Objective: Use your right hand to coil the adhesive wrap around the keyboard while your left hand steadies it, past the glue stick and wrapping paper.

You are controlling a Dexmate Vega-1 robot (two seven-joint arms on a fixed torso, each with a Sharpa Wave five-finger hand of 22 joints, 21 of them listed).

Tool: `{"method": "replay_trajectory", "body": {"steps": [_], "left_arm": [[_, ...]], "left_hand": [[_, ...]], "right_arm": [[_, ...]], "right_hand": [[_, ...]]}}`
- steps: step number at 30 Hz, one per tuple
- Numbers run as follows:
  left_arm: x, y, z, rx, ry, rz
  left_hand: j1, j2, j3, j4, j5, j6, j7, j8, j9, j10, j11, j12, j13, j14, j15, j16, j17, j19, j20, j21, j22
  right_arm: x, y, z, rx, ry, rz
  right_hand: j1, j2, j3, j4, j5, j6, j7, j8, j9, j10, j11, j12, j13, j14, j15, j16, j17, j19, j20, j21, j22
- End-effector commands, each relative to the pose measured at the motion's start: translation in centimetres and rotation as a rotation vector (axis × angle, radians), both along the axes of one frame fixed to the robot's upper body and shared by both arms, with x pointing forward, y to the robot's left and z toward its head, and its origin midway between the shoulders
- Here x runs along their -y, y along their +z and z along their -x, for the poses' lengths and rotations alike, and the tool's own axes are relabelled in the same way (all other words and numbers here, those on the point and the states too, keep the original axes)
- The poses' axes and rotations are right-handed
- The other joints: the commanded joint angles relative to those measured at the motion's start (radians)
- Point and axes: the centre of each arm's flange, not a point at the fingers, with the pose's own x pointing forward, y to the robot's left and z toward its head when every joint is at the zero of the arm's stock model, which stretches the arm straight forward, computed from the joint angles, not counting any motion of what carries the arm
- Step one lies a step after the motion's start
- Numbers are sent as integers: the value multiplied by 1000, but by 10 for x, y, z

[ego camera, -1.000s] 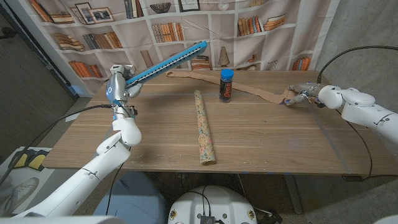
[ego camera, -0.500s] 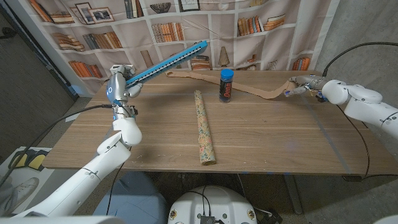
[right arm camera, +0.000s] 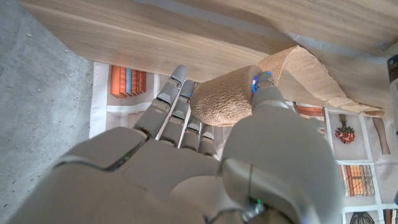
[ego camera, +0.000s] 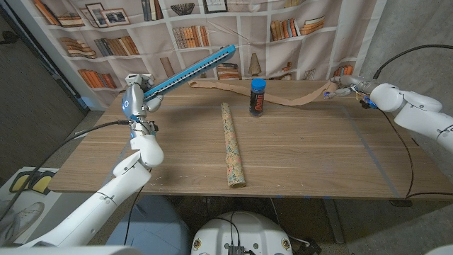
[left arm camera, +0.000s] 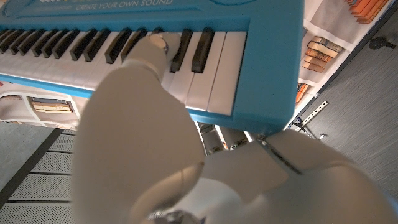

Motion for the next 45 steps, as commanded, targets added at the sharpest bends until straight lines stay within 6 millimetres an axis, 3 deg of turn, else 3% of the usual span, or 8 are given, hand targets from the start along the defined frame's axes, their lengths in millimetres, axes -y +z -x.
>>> {"method": "replay_trajectory", "body": {"steps": [1, 19, 22, 29, 45], "left_arm": [[9, -2, -4, -16, -40, -3], [18, 0, -7, -14, -94, -32], [20, 1, -7, -19, -106, -45], [25, 4, -6, -12, -111, -59], [29, 1, -3, -13, -133, -72]], "left_hand": [[-12, 39, 31, 23, 231, -3, 0, 3, -1, 29, -22, 267, 295, 307, -118, 322, 483, 202, -201, 476, 453], [3, 35, 31, 17, 228, 11, -6, 8, -12, 48, -23, 249, 277, 326, -119, 321, 472, 221, -204, 481, 437], [-5, 40, 40, 26, 233, -14, 13, 3, -7, 23, -2, 253, 298, 304, -109, 310, 475, 199, -199, 477, 442], [-8, 45, 43, 28, 231, -23, 17, 6, -1, 7, 2, 250, 305, 288, -106, 314, 487, 178, -188, 476, 454], [-10, 52, 36, 28, 222, -23, 18, 7, -6, 8, -1, 250, 306, 281, -113, 320, 485, 174, -192, 472, 447]], "right_arm": [[-10, 22, 4, 58, 68, -46], [-19, 53, -5, 131, 119, -58], [-21, 59, -6, 141, 124, -56], [-22, 72, -7, 185, 149, -50], [-49, 118, -6, 268, 192, 20]], "right_hand": [[-7, -4, -4, -4, -4, 11, 1, 7, 4, 45, -30, 9, 5, 10, -146, 7, 6, 9, 1, 5, 2], [-36, -8, -19, 9, -16, 11, -10, 3, 10, 33, -39, 14, 21, -2, -152, 7, 20, -24, 0, -2, 6], [-36, -6, -19, 8, -17, 15, -12, 4, 11, 34, -42, 14, 23, -1, -155, 9, 23, -30, -2, -3, 6], [-32, -7, -17, 4, -19, 19, -8, 5, 13, 41, -38, 19, 29, 7, -152, 9, 23, -22, 0, 2, 5], [-41, -3, -17, 8, -22, 27, -13, 7, 16, 42, -40, 22, 38, 8, -154, 3, 24, -27, 1, 3, 6]]}}
